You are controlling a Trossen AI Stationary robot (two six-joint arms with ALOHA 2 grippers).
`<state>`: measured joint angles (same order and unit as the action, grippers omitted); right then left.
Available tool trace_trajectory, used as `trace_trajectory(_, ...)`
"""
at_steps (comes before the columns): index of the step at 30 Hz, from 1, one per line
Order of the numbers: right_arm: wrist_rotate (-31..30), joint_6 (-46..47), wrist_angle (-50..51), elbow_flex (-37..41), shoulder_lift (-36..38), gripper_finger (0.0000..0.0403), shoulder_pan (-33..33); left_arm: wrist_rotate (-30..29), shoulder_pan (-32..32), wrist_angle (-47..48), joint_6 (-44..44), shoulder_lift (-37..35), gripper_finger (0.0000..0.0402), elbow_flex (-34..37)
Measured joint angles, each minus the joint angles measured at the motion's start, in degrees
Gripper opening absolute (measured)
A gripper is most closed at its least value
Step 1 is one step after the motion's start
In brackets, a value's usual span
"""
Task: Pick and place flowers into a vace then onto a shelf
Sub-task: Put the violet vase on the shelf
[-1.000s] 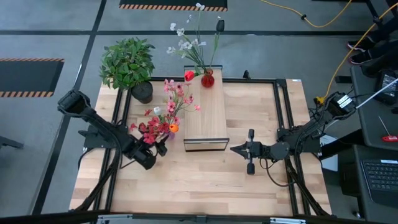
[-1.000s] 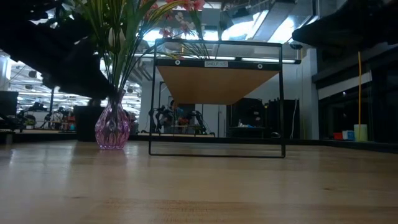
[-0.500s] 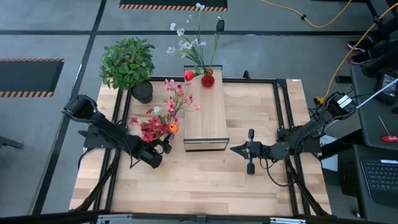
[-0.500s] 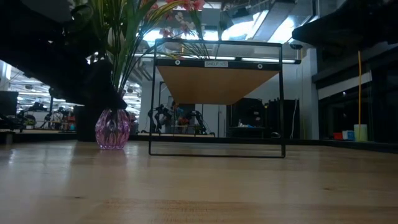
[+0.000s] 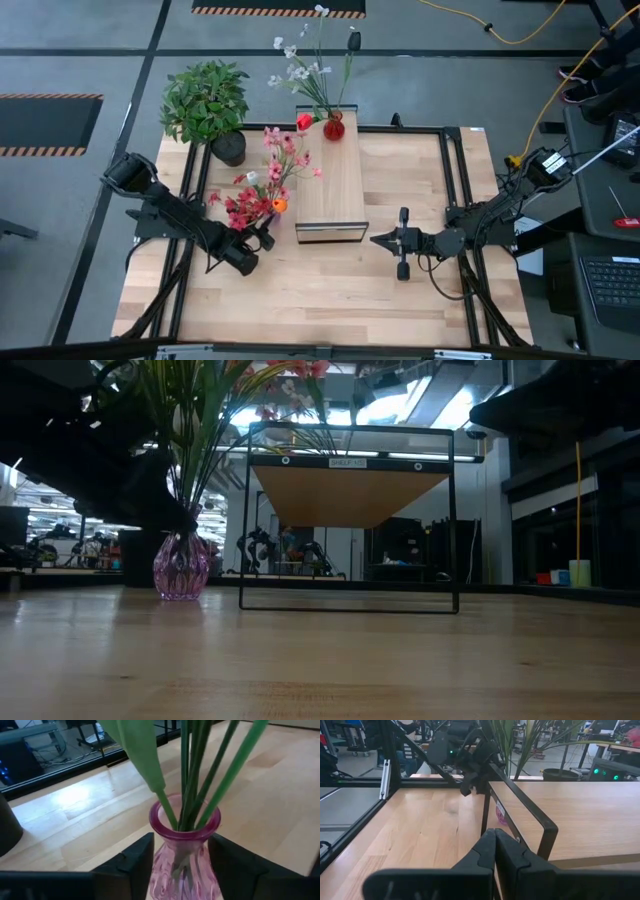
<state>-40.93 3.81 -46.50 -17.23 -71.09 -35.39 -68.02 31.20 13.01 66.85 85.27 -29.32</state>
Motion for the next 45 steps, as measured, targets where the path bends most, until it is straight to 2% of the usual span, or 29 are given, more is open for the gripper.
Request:
trace_trajectory(5, 0.0, 0.1, 0.0, 0.0, 0.0, 0.0009, 0.0, 0.0, -0.7, -1.2, -0.1, 0.0, 0.0144, 0.0)
trace_trajectory(10, 0.0, 0.1, 0.0, 0.0, 0.0, 0.0009, 0.0, 0.0, -1.6, -1.3, -0.1, 0.0, 0.0133, 0.0)
trace_trajectory(26, 0.0, 0.2, 0.0, 0.0, 0.0, 0.0009, 0.0, 0.1, -2.1, -1.3, -0.1, 0.0, 0.0164, 0.0)
trace_trajectory(35, 0.0, 0.2, 0.0, 0.0, 0.0, 0.0009, 0.0, 0.0, -3.8, -2.1, -0.4, 0.0, 0.0163, 0.0)
trace_trajectory(39, 0.0, 0.2, 0.0, 0.0, 0.0, 0.0009, 0.0, 0.7, -4.8, -3.0, -3.1, 0.0, 0.0147, 0.0)
trace_trajectory(43, 0.0, 0.2, 0.0, 0.0, 0.0, 0.0009, 0.0, 0.8, -4.6, -3.0, -3.6, 0.0, 0.011, 0.0)
trace_trajectory(45, 0.0, 0.2, 0.0, 0.0, 0.0, 0.0009, 0.0, 0.9, -3.8, -3.0, -4.0, 0.0, 0.0109, 0.0)
